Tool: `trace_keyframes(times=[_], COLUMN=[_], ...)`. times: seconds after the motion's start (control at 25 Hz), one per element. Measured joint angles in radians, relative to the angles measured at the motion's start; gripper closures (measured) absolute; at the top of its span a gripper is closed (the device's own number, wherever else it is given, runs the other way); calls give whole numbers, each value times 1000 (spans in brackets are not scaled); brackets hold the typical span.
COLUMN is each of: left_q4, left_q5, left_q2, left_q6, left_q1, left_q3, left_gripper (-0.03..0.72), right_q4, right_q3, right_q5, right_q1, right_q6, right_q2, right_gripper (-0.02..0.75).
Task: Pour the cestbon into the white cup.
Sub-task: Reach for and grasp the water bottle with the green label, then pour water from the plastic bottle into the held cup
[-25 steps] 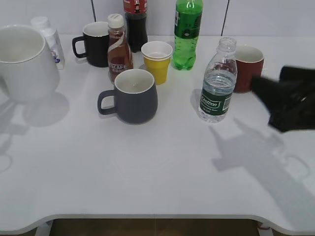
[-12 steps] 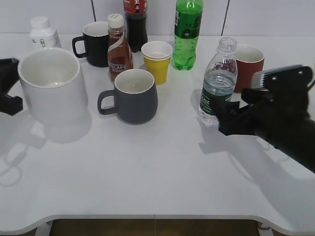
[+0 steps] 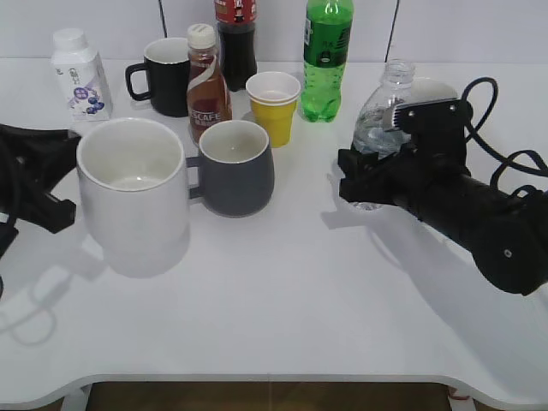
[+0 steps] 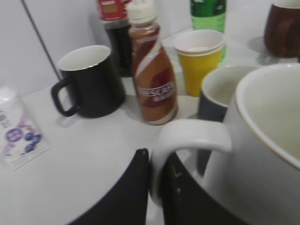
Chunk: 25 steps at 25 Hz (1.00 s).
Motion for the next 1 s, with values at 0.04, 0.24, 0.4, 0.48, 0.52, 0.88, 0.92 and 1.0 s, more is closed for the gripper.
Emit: trace_keyframes(times=[0.04, 0.24, 0.4, 0.48, 0.52, 0.88, 0.92, 1.0], left_q4=[0, -1, -8, -17, -20, -89, -92, -97], left_q5=[0, 3, 75, 134, 157, 279, 287, 289], left_q2=[0, 0, 0, 0, 0, 0, 0, 0], left_q6=[-5, -31, -35, -37, -37, -42, -42, -42], left_q1=[-12, -73, -133, -161, -176, -259, -262, -269], left_q3=[0, 0, -39, -71, -90, -151, -151, -151], left_gripper=[650, 650, 650, 650, 650, 650, 650, 650], right_q4=[-36, -235, -255, -260, -260, -255, -250, -241], right_q3=[0, -5, -77, -121, -141, -243, -245, -245], right_q5=[7, 121, 380, 462, 490, 637, 637, 638], right_q1=[0, 24, 77, 99, 108, 163, 166, 171], right_q6=[-7, -111, -349, -459, -515, -940, -978, -1045], right_q2=[-7, -152, -292, -332, -345, -360, -360, -360], right_gripper=[280, 280, 280, 280, 280, 280, 280, 280])
